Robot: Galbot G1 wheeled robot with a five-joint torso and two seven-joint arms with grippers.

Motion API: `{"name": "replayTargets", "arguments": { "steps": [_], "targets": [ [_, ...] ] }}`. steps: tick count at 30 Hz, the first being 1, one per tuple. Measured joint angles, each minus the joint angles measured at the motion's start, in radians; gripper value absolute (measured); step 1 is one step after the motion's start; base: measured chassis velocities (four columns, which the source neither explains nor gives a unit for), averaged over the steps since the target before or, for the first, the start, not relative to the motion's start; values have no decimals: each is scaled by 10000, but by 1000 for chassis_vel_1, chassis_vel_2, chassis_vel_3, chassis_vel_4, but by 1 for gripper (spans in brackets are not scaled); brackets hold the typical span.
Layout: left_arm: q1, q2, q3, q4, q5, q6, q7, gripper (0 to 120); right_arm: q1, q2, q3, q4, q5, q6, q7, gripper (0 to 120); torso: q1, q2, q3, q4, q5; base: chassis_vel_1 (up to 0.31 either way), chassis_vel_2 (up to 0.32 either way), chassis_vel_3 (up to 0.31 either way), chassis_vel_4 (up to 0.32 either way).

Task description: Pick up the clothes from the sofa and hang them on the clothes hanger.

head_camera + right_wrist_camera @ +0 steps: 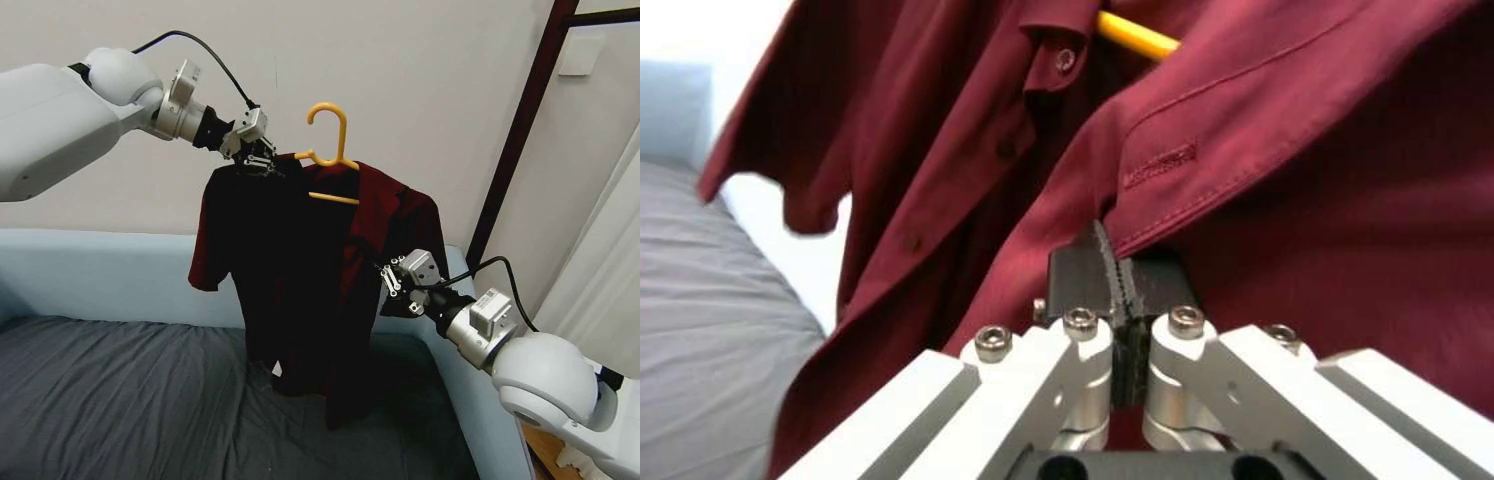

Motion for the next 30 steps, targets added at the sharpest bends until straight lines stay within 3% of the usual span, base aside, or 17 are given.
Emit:
{"name": "replayTargets", "arguments": {
  "steps": [10, 19, 23, 30],
  "targets": [
    [74, 2, 310, 19, 76, 221, 101, 2, -715, -220, 141, 307, -402, -343, 112, 0, 0, -1, 0, -2, 0, 0, 0, 0, 0],
    [246, 42, 147, 358, 755, 79, -80, 2, -1750, -798, 786, 1439, 147, -502, 916, 32, 0, 0, 0, -6, 0, 0, 0, 0, 0],
    [259, 264, 134, 190, 859, 20, -70, 2, -1708, -643, 1168, 1851, 2204, -390, 1735, 49, 0, 0, 0, -1, -1, 0, 0, 0, 0],
    [268, 548, 129, -277, 953, 10, -55, 2, -1284, -462, 1728, 1648, 4558, 141, 2109, 71, 1, 0, 0, -1, -2, 0, 0, 0, 0]
  ]
}}
